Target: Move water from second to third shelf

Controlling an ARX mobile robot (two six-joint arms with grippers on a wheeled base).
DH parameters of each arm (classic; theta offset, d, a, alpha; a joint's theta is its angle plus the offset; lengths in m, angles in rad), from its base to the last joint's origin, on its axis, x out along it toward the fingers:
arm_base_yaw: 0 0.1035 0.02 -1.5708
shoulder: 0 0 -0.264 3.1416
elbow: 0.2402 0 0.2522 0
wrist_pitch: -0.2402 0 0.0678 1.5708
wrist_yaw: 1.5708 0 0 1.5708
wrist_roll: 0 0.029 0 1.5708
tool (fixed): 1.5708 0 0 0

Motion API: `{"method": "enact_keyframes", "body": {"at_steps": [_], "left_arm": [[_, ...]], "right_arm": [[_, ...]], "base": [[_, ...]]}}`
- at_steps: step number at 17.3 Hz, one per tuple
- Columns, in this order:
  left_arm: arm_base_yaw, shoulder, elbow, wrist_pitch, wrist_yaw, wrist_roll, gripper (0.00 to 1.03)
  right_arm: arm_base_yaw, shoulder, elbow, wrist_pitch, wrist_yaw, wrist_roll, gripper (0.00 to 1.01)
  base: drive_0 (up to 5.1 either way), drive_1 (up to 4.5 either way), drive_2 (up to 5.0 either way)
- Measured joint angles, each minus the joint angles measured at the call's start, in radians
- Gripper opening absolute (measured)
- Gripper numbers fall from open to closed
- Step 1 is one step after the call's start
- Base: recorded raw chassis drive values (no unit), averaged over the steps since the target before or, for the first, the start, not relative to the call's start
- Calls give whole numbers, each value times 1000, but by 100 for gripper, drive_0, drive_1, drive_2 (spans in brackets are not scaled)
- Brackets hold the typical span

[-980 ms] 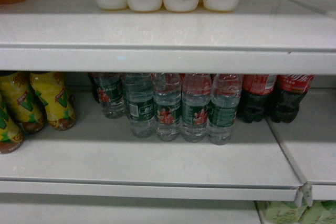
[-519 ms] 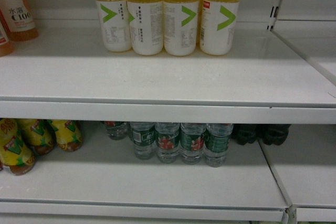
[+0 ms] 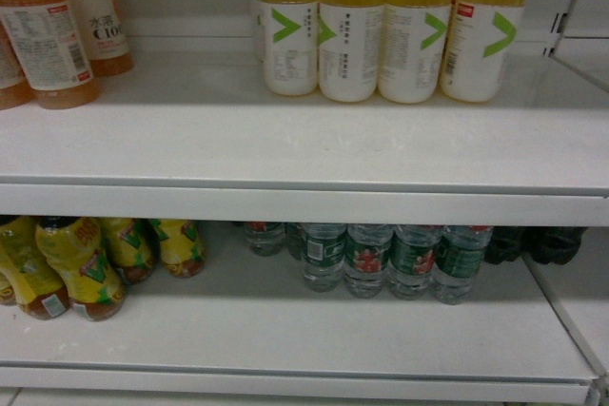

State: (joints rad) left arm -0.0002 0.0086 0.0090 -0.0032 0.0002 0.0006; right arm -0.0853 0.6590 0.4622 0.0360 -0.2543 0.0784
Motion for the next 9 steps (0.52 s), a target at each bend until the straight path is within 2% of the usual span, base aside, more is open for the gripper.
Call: {"method": "enact_keyframes", "body": {"at_steps": [9], "left_arm": [[0, 0, 0, 0, 0, 0, 98]], "right_arm": [[0, 0, 0, 2, -1, 0, 40]], "base": [[0, 0, 0]]}}
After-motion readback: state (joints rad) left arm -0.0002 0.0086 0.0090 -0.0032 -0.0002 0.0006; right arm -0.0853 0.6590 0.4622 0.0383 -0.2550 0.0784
